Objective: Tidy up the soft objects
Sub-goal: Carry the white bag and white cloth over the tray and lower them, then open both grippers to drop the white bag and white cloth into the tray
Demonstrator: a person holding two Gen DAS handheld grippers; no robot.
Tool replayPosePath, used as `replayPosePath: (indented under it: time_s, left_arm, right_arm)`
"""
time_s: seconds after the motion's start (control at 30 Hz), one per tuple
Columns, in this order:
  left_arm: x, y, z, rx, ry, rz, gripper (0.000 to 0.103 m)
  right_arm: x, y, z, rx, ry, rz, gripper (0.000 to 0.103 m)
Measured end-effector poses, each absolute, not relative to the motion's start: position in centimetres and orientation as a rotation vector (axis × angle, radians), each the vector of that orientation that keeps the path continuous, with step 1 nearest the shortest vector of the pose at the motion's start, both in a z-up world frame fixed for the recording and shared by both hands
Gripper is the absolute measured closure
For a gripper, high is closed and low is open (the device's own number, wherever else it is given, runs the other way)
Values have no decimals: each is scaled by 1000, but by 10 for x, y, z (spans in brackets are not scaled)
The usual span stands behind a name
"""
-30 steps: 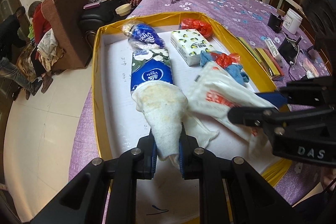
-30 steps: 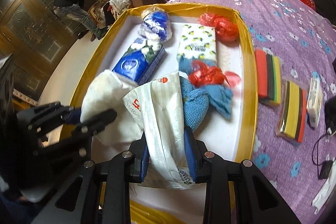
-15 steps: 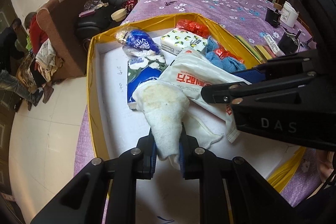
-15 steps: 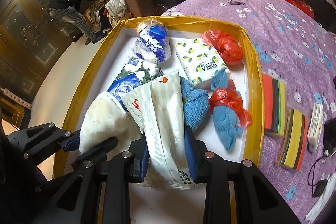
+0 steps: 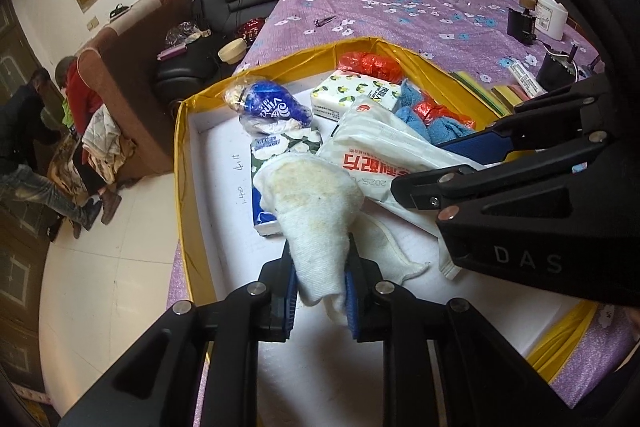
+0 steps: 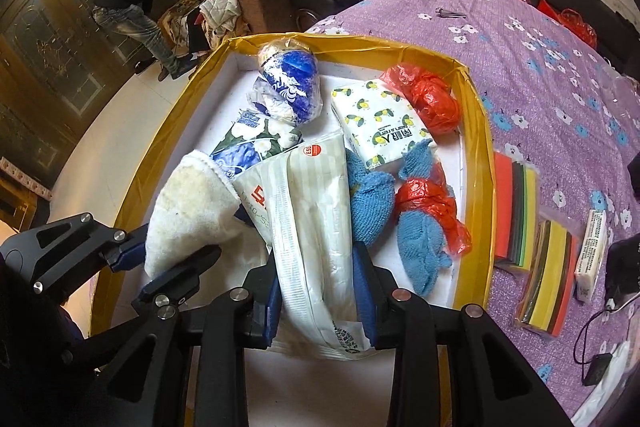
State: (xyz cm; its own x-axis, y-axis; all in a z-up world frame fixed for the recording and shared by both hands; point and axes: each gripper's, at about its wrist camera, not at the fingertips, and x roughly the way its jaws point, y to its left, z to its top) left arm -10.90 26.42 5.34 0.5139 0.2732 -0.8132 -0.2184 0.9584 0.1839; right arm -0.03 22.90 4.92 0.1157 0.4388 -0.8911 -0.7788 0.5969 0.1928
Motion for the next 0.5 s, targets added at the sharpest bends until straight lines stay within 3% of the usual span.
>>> replayPosePath:
  time_s: [0.5]
  left_arm:
    - [-110,258,55,110,974,323,83]
  right_arm:
    - [-4,227,53,-374,1126,918,66]
